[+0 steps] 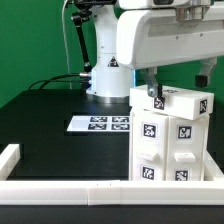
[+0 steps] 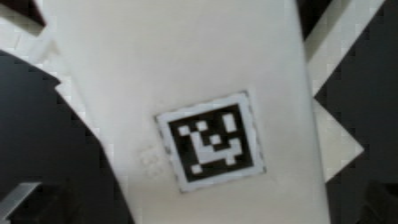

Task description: Assemble cabinet

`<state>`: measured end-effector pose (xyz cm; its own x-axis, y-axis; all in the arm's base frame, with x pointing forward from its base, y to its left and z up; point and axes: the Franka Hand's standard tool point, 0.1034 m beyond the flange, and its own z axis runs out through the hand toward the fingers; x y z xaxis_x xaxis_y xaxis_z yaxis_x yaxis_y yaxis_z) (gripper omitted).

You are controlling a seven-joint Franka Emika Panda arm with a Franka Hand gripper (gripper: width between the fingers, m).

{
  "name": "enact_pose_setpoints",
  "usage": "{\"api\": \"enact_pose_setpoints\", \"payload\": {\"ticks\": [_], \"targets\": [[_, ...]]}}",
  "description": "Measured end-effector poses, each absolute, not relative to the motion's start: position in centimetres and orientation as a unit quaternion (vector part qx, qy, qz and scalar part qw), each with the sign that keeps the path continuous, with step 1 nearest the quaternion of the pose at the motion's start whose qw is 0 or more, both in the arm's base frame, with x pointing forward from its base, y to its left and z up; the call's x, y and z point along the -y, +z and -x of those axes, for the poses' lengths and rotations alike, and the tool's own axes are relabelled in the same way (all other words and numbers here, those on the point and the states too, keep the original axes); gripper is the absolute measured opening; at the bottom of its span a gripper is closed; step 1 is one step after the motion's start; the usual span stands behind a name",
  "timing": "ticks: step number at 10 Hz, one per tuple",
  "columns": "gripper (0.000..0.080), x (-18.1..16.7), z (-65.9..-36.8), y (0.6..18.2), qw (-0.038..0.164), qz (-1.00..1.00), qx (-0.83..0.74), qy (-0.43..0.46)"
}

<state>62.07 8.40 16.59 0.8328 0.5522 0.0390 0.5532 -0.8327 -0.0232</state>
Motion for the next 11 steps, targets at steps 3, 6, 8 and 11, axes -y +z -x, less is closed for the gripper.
{"api": "enact_pose_setpoints", "payload": {"ticks": [3,6,8,11], "targets": [[0.0797,-7.6,-61.5,15.9,0.016,0.949,0.315,-0.011],[0.0797,-7.3,-60.6,14.9,0.018,0.952,0.306,-0.001],[0.0686,-7.3,-60.5,14.8,0.019,0.958,0.286,0.002],[0.0558,-7.2,-60.5,14.8,0.019,0.96,0.279,0.002]]}}
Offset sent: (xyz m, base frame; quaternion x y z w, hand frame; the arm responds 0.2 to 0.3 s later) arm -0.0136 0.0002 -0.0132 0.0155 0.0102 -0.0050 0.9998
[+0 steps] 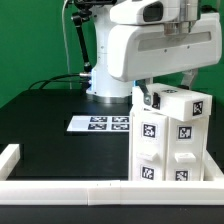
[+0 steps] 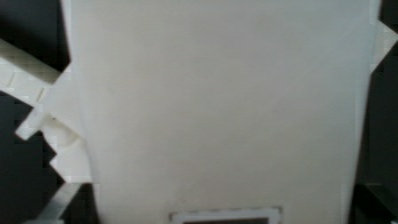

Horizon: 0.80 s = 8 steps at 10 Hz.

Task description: Assemble cabinet

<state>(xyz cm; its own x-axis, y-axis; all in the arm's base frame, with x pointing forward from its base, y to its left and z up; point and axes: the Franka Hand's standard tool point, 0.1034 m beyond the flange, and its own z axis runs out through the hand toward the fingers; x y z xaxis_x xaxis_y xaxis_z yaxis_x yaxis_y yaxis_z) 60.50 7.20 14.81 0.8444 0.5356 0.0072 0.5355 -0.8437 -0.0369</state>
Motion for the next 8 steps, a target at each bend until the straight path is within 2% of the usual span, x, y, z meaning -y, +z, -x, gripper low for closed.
{"api": "enact_pose_setpoints", "payload": {"ticks": [3,8], "targets": [[0.0558,-7.24,-60.48,14.8,0.019,0.985,0.171,0.004],[0.056,-8.02,-60.57,14.82,0.02,0.994,-0.104,-0.01]]}}
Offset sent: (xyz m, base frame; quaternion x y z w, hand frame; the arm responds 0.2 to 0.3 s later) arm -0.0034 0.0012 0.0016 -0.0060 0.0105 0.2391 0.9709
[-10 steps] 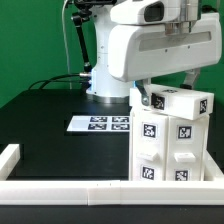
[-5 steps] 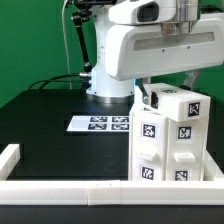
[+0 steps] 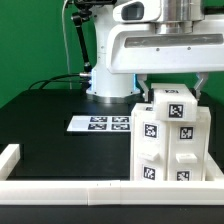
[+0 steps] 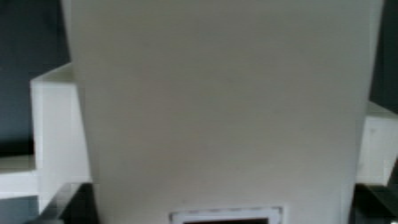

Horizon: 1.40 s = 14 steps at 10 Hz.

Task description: Assemble cabinet

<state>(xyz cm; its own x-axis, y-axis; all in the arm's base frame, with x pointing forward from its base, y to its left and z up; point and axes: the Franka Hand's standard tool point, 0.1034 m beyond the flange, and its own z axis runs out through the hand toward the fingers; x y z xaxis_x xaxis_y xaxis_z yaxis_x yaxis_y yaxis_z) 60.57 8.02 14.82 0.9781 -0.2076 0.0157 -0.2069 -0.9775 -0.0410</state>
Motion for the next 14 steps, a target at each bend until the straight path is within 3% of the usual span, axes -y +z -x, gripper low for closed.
{"api": "enact_pose_setpoints", "payload": {"ticks": [9,14], "targets": [[0.056,-8.25,-60.62,14.86,0.024,0.934,-0.357,-0.005],[0.056,-8.64,-60.72,14.91,0.037,0.81,-0.586,0.0]]}}
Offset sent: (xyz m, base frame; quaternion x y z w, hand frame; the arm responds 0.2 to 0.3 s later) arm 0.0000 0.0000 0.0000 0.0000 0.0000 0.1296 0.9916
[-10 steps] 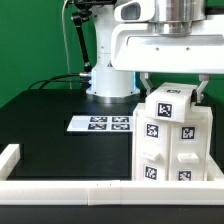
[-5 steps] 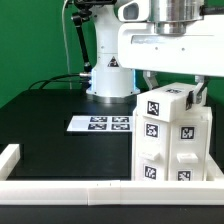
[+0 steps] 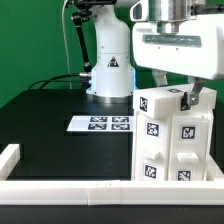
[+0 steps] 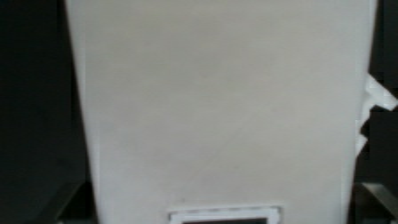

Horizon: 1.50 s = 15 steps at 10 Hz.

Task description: Assemble cabinet

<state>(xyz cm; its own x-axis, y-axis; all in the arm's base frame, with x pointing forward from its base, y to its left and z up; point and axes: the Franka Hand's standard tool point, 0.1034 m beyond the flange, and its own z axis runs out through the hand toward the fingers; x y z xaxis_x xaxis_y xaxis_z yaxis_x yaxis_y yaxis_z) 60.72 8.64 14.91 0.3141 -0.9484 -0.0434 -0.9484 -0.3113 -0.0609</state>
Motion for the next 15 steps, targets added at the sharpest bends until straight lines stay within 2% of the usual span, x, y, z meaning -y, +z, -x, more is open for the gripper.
{"api": "enact_pose_setpoints", "payload": {"ticks": [10,12,15], "targets": [[0.056,-9.37,-61.35,15.23,0.068,0.568,-0.82,0.013],[0.056,-9.53,-61.45,15.28,0.081,0.549,-0.832,0.02],[0.056,-9.61,-61.52,15.34,0.09,0.53,-0.843,0.031]]}}
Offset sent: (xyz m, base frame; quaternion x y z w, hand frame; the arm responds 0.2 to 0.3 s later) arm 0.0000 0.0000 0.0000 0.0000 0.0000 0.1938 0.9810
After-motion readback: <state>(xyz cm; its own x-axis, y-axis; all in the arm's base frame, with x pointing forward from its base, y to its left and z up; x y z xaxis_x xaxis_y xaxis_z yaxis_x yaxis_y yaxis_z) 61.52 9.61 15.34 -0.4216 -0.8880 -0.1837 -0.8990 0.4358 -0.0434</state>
